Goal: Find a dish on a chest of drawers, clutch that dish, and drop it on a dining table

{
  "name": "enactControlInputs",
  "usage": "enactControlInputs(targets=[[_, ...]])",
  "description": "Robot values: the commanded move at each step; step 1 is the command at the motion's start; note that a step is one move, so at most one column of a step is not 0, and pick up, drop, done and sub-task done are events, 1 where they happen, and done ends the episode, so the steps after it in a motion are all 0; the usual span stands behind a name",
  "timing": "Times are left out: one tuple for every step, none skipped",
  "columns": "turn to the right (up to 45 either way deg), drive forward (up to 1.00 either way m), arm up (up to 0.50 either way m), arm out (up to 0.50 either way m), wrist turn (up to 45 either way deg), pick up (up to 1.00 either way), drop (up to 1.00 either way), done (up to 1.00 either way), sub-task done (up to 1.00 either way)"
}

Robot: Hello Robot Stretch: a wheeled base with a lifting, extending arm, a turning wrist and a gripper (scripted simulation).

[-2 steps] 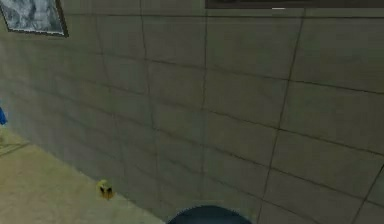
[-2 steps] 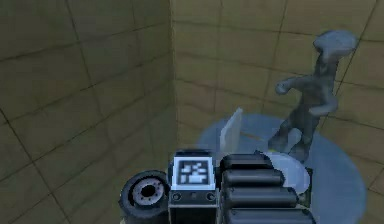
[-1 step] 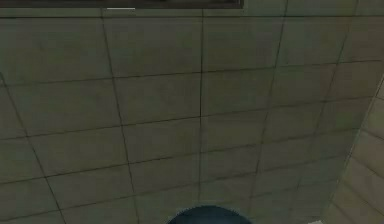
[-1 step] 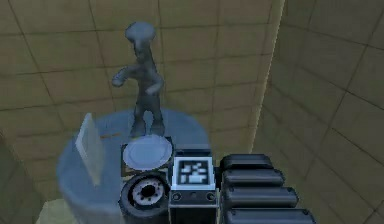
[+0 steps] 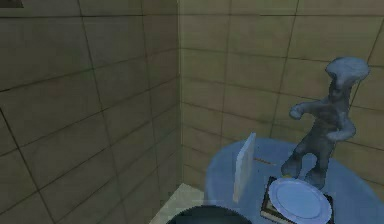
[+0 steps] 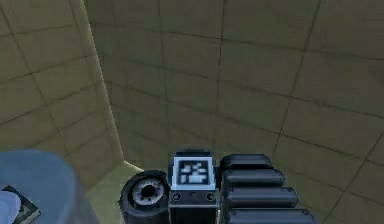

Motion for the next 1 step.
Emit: enactControlInputs(targets=[[6.0,0.0,0.0,0.0,0.0,0.0,0.0,0.0,0.0]])
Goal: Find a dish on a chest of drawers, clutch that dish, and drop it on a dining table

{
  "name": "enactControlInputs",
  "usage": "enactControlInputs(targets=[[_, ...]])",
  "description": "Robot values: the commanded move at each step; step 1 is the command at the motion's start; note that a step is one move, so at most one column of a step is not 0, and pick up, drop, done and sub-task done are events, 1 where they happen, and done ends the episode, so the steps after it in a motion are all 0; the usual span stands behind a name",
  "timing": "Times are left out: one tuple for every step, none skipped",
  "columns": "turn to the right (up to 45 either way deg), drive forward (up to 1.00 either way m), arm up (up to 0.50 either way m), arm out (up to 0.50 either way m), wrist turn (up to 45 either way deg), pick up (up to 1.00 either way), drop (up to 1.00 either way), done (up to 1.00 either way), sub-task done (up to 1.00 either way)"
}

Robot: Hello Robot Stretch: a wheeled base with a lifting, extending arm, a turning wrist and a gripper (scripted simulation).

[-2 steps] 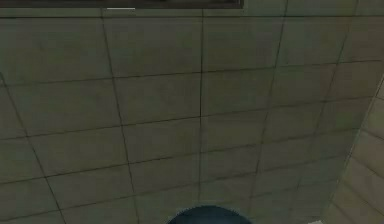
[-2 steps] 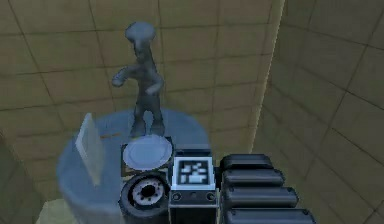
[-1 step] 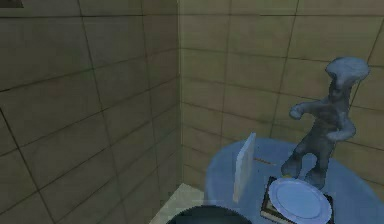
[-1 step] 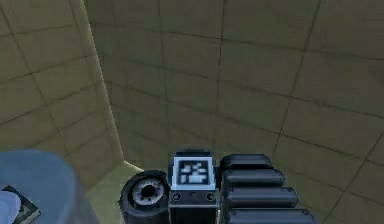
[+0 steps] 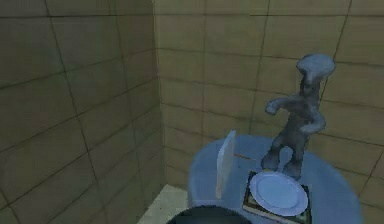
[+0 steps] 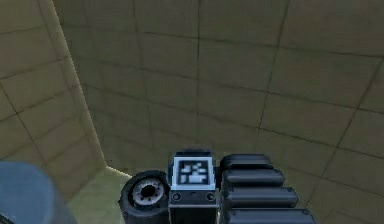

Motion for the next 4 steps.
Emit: enactControlInputs(targets=[[-45.0,0.0,0.0,0.0,0.0,0.0,0.0,0.0,0.0],[-45.0,0.0,0.0,0.0,0.0,0.0,0.0,0.0,0.0],[-36.0,0.0,0.0,0.0,0.0,0.0,0.0,0.0,0.0],[45.0,0.0,0.0,0.0,0.0,0.0,0.0,0.0,0.0]])
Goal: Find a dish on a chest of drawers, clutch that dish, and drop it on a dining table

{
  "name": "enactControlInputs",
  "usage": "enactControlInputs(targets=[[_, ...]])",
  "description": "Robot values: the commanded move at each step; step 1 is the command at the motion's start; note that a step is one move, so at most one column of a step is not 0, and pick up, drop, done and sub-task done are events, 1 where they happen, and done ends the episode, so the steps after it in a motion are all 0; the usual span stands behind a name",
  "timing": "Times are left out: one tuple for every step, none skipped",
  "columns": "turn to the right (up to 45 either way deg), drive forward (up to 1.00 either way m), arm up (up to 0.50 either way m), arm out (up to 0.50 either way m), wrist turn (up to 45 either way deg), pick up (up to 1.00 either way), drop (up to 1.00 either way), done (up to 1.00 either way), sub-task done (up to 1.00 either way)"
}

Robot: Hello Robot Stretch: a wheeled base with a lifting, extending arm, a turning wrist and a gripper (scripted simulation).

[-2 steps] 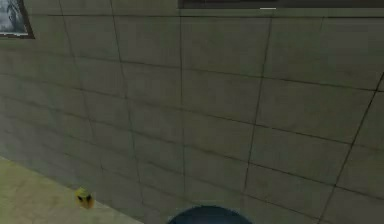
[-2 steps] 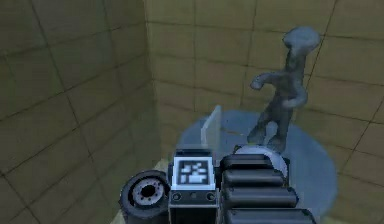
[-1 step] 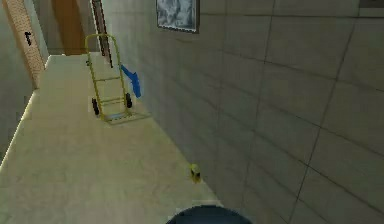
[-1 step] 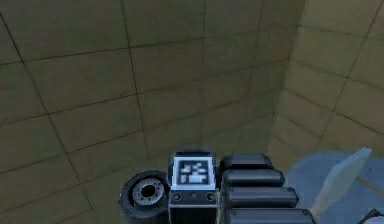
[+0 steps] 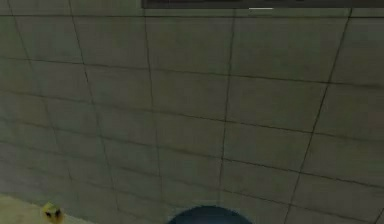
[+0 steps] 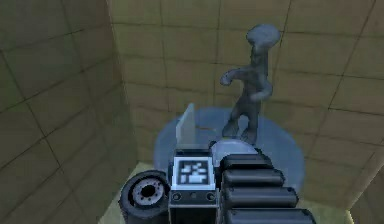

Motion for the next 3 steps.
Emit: enactControlInputs(targets=[[45.0,0.0,0.0,0.0,0.0,0.0,0.0,0.0,0.0],[24.0,0.0,0.0,0.0,0.0,0.0,0.0,0.0,0.0],[-45.0,0.0,0.0,0.0,0.0,0.0,0.0,0.0,0.0]])
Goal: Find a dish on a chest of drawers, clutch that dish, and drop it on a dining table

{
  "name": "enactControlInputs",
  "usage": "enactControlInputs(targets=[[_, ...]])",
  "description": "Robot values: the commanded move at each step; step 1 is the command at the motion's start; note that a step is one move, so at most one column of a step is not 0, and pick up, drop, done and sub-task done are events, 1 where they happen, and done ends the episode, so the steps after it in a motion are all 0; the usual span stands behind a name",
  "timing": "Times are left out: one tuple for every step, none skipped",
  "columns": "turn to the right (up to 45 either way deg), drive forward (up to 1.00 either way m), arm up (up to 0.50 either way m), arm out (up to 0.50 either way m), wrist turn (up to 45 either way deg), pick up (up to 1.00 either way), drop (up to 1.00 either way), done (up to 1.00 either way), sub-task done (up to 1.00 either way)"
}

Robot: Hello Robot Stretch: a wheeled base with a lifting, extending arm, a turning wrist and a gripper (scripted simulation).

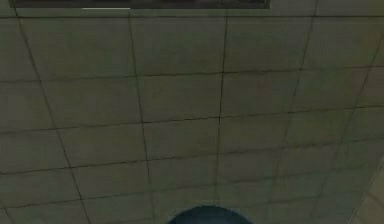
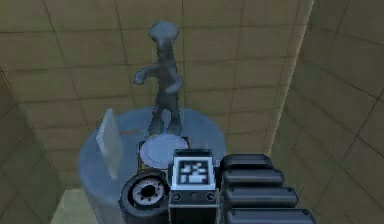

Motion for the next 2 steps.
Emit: enactControlInputs(targets=[[-45.0,0.0,0.0,0.0,0.0,0.0,0.0,0.0,0.0],[-9.0,0.0,0.0,0.0,0.0,0.0,0.0,0.0,0.0]])
